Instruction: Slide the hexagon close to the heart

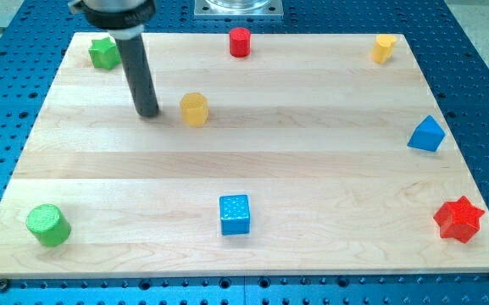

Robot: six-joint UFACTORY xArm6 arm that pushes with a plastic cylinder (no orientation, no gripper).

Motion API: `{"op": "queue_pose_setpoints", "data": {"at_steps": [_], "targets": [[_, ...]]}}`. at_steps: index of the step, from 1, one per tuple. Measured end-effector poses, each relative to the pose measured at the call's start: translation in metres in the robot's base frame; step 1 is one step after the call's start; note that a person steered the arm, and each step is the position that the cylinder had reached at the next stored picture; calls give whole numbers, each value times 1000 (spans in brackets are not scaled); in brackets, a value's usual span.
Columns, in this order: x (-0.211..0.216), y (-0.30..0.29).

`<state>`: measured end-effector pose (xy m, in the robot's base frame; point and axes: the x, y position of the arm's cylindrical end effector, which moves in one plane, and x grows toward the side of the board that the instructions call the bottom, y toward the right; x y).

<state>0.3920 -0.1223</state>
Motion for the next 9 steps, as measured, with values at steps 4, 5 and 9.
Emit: {"op": "queue_pose_setpoints", "data": {"at_steps": [4,5,9], "targets": [[-30,240],[-30,251],[-28,179]]}}
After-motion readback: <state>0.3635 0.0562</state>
